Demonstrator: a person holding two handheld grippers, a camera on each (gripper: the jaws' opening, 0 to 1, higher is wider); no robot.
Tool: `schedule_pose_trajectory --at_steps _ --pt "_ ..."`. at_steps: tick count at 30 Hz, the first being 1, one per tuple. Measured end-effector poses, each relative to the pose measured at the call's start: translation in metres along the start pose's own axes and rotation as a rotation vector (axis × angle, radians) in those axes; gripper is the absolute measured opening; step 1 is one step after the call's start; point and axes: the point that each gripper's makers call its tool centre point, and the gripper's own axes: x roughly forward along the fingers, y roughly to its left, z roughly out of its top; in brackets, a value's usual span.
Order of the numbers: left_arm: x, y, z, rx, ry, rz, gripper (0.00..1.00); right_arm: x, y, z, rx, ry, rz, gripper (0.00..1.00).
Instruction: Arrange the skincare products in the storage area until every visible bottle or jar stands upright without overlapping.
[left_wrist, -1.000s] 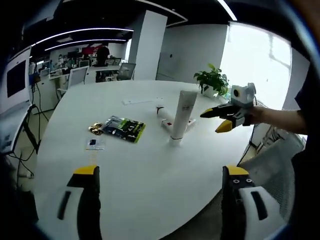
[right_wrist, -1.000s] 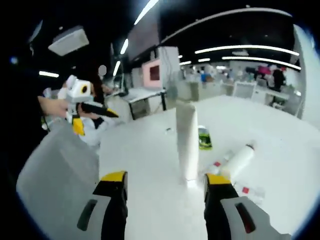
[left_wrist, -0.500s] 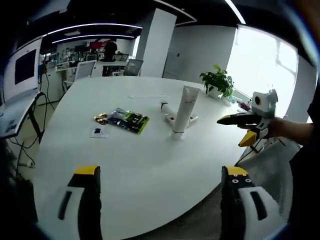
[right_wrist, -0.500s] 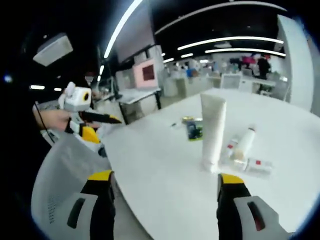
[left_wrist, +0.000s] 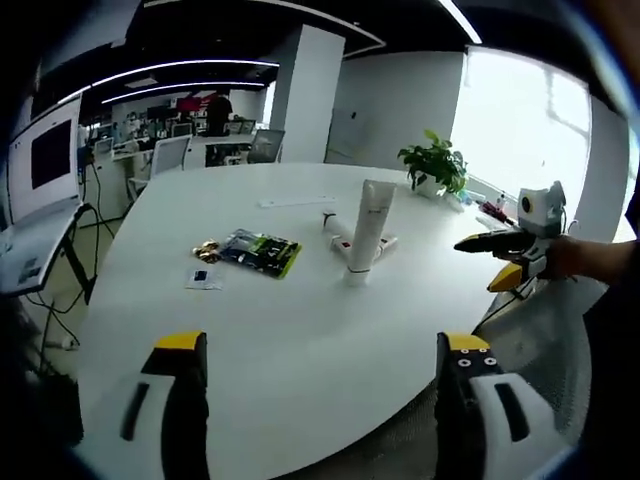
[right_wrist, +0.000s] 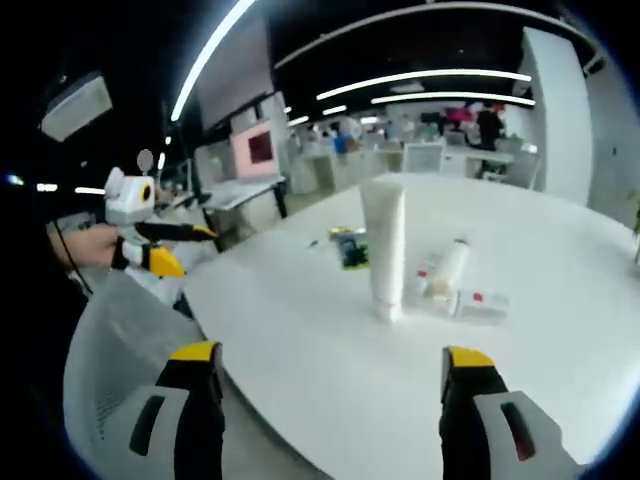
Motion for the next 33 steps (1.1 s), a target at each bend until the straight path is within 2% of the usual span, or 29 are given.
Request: schedule_pose_trajectory --at_steps 5,11,12,13,14,17,19,23,27,30,33 --pt "0.002 -0.008 0.002 -0.031 -0.010 -0.041 0.90 -0.006 -0.006 0.013 0.018 -0.051 -0.032 0.88" --pt "0.005 -0.017 0.002 -0.009 0.006 -0.090 0.91 -0.012 -0.011 0.012 -0.009 -0.046 -0.106 0.91" --pt "0.005 -0.018 0.003 0.003 0.012 -0.098 0.91 -0.013 -0.013 0.015 -0.004 -0.065 -0.125 0.91" --pt "0.005 -0.018 0.004 0.006 0.013 -0.098 0.91 -0.015 -0.015 0.031 0.019 -0.163 -0.145 0.91" --pt "0.004 -0.018 0.005 0.007 0.010 -0.098 0.91 -0.016 -0.016 0.037 0.038 -0.203 -0.151 0.90" --pt "0.003 -0.016 0.012 0.005 -0.010 -0.100 0.91 -0.017 -0.023 0.034 0.048 -0.187 -0.187 0.88" --pt "0.002 -0.009 0.015 0.008 -0.019 -0.061 0.92 -0.016 -0.024 0.029 0.043 -0.159 -0.193 0.90" --pt "-0.007 -0.001 0.019 -0.023 -0.044 0.012 0.98 -0.012 -0.011 0.024 0.031 -0.129 -0.126 0.95" --pt "-0.019 0.000 0.016 -0.026 -0.034 0.057 0.99 -0.007 -0.001 0.022 -0.004 -0.106 -0.080 0.99" --pt "-0.027 -0.004 0.016 -0.033 -0.030 0.050 0.99 -0.008 0.000 0.019 0.007 -0.094 -0.076 0.99" --pt "-0.030 -0.005 0.017 -0.004 -0.026 0.031 0.99 -0.008 0.000 0.017 0.005 -0.082 -0.082 0.99"
